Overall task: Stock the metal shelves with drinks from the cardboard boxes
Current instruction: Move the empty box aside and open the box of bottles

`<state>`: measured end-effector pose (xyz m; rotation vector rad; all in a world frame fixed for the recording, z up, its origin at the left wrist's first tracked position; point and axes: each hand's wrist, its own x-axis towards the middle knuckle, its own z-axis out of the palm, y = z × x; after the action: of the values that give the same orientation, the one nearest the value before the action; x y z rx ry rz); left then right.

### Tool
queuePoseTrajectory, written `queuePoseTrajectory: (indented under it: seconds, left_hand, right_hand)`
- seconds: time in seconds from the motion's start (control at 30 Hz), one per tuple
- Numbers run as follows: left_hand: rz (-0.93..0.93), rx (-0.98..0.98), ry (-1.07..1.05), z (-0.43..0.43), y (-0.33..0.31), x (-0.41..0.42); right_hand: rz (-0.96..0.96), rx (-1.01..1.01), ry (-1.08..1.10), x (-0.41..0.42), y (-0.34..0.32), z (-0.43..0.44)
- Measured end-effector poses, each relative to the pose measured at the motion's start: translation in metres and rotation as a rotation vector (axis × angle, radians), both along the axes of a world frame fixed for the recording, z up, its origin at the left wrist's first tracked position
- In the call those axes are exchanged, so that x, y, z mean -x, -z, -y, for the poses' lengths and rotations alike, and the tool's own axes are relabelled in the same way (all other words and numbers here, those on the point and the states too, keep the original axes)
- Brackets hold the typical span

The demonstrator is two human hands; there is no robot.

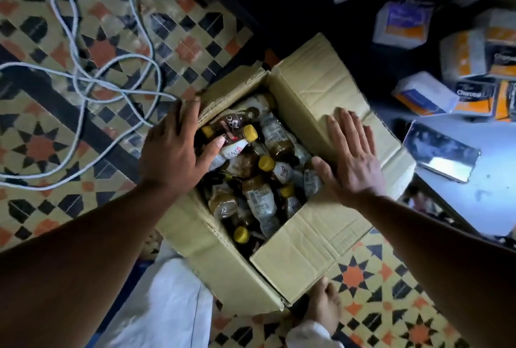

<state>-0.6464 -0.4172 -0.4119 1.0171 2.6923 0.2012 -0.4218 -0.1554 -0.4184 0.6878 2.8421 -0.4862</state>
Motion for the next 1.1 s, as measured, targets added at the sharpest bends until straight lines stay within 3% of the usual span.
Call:
queuePoseTrajectory:
  seconds: [0.1,0.23,0.43,0.6,0.83,1.0,1.1]
  left_hand:
    - [0.029,0.075,0.117,-0.015,-0.008,0.008]
    - [0.107,-0.018,0.276,-0.046,-0.010,0.023]
    - [0.188,0.072,0.241,-0.046,-0.002,0.029]
    - [0.135,0.161,0.234,-0.059,-0.015,0.020]
    - [0.055,0.129,0.482,-0.118,-0.027,0.030]
    - [0.064,0.118,0.508,-0.142,-0.020,0.049]
    - [0.090,0.051,0.507,-0.137,-0.015,0.058]
  right_hand:
    - [-0.006,0.023,0.058,0.004,-0.005,0.003]
    - [-0.038,-0.004,0.279,0.003,-0.012,0.018]
    - [0.005,-0.002,0.638,-0.013,-0.011,0.064]
    - [-0.118,0.151,0.687,-0.015,-0.023,0.059]
    - [-0.275,0.250,0.708,-0.025,-0.031,0.058]
    - [-0.090,0.124,0.831,-0.018,-0.030,0.063]
    - [-0.088,0.090,0.839,-0.013,-0.027,0.062]
